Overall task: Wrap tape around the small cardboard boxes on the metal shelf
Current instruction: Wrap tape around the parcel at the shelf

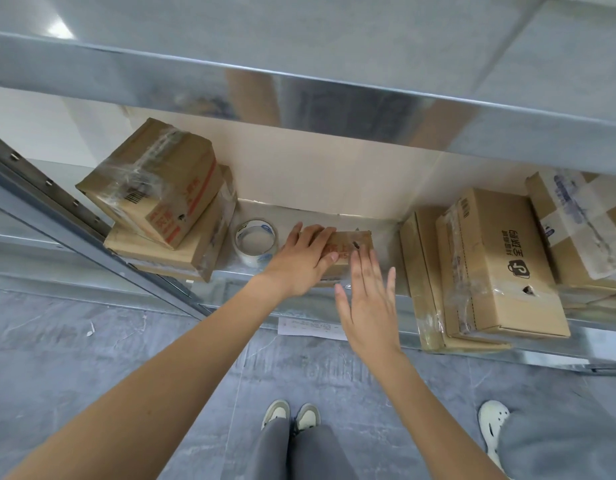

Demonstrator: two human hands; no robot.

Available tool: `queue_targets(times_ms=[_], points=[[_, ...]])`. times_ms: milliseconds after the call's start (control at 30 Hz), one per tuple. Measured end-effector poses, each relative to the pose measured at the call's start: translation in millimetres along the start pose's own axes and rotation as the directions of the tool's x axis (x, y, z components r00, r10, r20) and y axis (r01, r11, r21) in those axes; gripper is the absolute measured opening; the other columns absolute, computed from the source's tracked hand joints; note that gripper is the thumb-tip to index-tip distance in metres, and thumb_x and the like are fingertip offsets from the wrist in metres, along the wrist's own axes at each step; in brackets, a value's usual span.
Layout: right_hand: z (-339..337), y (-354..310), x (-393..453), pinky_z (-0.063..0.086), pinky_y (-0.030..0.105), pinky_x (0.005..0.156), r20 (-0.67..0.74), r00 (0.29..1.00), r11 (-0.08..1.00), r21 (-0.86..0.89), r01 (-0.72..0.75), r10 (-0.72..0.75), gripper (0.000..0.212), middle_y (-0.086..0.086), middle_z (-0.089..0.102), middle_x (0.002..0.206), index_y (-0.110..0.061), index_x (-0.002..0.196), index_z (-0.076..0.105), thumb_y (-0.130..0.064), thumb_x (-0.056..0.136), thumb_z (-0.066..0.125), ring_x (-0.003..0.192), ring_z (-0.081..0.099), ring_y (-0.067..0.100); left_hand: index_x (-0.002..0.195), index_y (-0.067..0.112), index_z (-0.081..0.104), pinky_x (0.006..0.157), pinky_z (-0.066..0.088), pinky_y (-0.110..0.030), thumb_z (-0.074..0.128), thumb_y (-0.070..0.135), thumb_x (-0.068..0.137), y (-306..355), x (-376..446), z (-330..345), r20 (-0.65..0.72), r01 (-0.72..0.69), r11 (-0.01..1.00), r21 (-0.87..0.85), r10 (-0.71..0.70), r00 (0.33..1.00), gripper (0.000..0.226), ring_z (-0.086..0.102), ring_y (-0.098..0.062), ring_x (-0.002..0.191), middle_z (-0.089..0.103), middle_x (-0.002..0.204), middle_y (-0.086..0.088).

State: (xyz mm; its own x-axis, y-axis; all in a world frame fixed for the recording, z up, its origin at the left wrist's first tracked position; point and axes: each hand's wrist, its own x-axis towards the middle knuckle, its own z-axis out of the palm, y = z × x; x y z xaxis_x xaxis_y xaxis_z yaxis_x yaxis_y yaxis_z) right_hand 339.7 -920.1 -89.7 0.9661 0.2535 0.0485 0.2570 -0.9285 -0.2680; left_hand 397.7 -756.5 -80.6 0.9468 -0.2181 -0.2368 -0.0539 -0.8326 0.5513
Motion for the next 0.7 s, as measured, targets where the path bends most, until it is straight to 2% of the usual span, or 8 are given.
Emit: queue_targets(times_ms=[133, 200, 333, 433, 533, 567, 633, 700], points=[[-11.8, -3.6, 34.0, -0.008, 0.048, 0.119, 0.015, 1.0, 0.999, -0.03, -0.012, 0.013, 0.062, 0.002, 0.024, 0.159, -0.011, 0.151, 0.028, -0.04, 0.1, 0.009, 0.149, 0.01, 0.011, 0.154, 0.022, 0.021, 0.122, 0.008, -0.046, 0.032, 0.042, 0.104, -0.9, 1.9, 0.0, 0.016, -0.001, 1.0, -0.014, 0.001, 1.0, 0.055, 0.001, -0.03, 0.15, 0.021, 0.158, -0.002], [-14.2, -2.1, 57.9, -0.006, 0.053, 0.118, 0.083, 0.996, 0.999, -0.042, -0.024, 0.028, 0.056, -0.001, 0.017, 0.161, -0.014, 0.153, 0.021, -0.036, 0.103, 0.011, 0.149, 0.004, 0.009, 0.154, 0.019, 0.02, 0.122, 0.005, -0.044, 0.031, 0.04, 0.104, -2.4, 3.9, 0.5, 0.025, -0.026, 0.999, 0.024, 0.026, 0.999, 0.055, 0.003, -0.03, 0.151, 0.022, 0.158, -0.004], [-13.1, 0.9, 104.4, -0.015, 0.054, 0.114, 0.254, 0.965, 0.998, -0.043, -0.052, 0.061, 0.057, -0.007, -0.002, 0.163, -0.019, 0.155, 0.004, -0.039, 0.102, 0.005, 0.148, -0.013, 0.011, 0.154, 0.014, 0.02, 0.123, -0.001, -0.042, 0.031, 0.036, 0.105, -3.9, 4.5, 1.1, 0.006, -0.065, 0.997, 0.038, 0.065, 0.998, 0.055, 0.005, -0.03, 0.15, 0.024, 0.157, -0.008], [-8.4, 3.4, 114.0, -0.017, 0.052, 0.113, 0.244, 0.967, 0.996, -0.061, -0.062, 0.075, 0.058, -0.009, -0.002, 0.163, -0.021, 0.155, 0.003, -0.042, 0.101, 0.003, 0.148, -0.016, 0.011, 0.154, 0.012, 0.02, 0.123, -0.005, -0.04, 0.029, 0.033, 0.106, -3.1, 4.8, 1.1, -0.01, -0.088, 0.995, 0.036, 0.089, 0.996, 0.053, 0.006, -0.027, 0.15, 0.026, 0.156, -0.008], [-3.6, 5.2, 112.6, -0.019, 0.05, 0.112, 0.227, 0.972, 0.997, -0.044, -0.056, 0.064, 0.058, -0.011, -0.004, 0.162, -0.022, 0.155, 0.002, -0.043, 0.1, 0.003, 0.147, -0.016, 0.011, 0.156, 0.012, 0.017, 0.122, -0.007, -0.039, 0.027, 0.031, 0.106, -2.8, 4.5, -0.6, 0.01, -0.065, 0.998, 0.004, 0.064, 0.998, 0.054, -0.002, -0.027, 0.151, 0.019, 0.16, -0.007], [-5.0, 5.2, 114.1, -0.018, 0.049, 0.112, 0.234, 0.97, 0.998, 0.0, -0.059, 0.057, 0.058, -0.011, -0.004, 0.162, -0.023, 0.155, 0.002, -0.043, 0.101, 0.004, 0.147, -0.016, 0.011, 0.156, 0.013, 0.015, 0.122, -0.007, -0.039, 0.027, 0.03, 0.106, -2.7, 4.0, -1.4, 0.018, -0.059, 0.998, -0.012, 0.059, 0.998, 0.054, -0.005, -0.026, 0.151, 0.014, 0.162, -0.006], [-13.1, 6.7, 114.6, -0.014, 0.049, 0.117, 0.216, 0.974, 0.967, 0.223, -0.123, 0.074, 0.055, -0.011, -0.004, 0.162, -0.024, 0.155, 0.004, -0.042, 0.103, 0.012, 0.148, -0.015, 0.01, 0.157, 0.017, 0.008, 0.122, -0.004, -0.035, 0.03, 0.03, 0.106, -3.2, 0.5, -2.8, -0.007, -0.049, 0.994, -0.1, 0.049, 0.999, 0.057, -0.009, -0.023, 0.151, -0.001, 0.165, -0.005], [-26.4, 12.2, 102.5, -0.003, 0.044, 0.121, 0.134, 0.971, 0.803, 0.547, -0.238, 0.196, 0.06, -0.009, 0.001, 0.162, -0.023, 0.155, 0.007, -0.047, 0.103, 0.025, 0.149, -0.005, 0.01, 0.156, 0.019, -0.002, 0.119, -0.002, -0.025, 0.038, 0.036, 0.104, -4.5, -8.9, -3.4, -0.104, -0.018, 0.963, -0.268, -0.01, 0.995, 0.068, -0.014, -0.012, 0.149, -0.016, 0.163, -0.001]])
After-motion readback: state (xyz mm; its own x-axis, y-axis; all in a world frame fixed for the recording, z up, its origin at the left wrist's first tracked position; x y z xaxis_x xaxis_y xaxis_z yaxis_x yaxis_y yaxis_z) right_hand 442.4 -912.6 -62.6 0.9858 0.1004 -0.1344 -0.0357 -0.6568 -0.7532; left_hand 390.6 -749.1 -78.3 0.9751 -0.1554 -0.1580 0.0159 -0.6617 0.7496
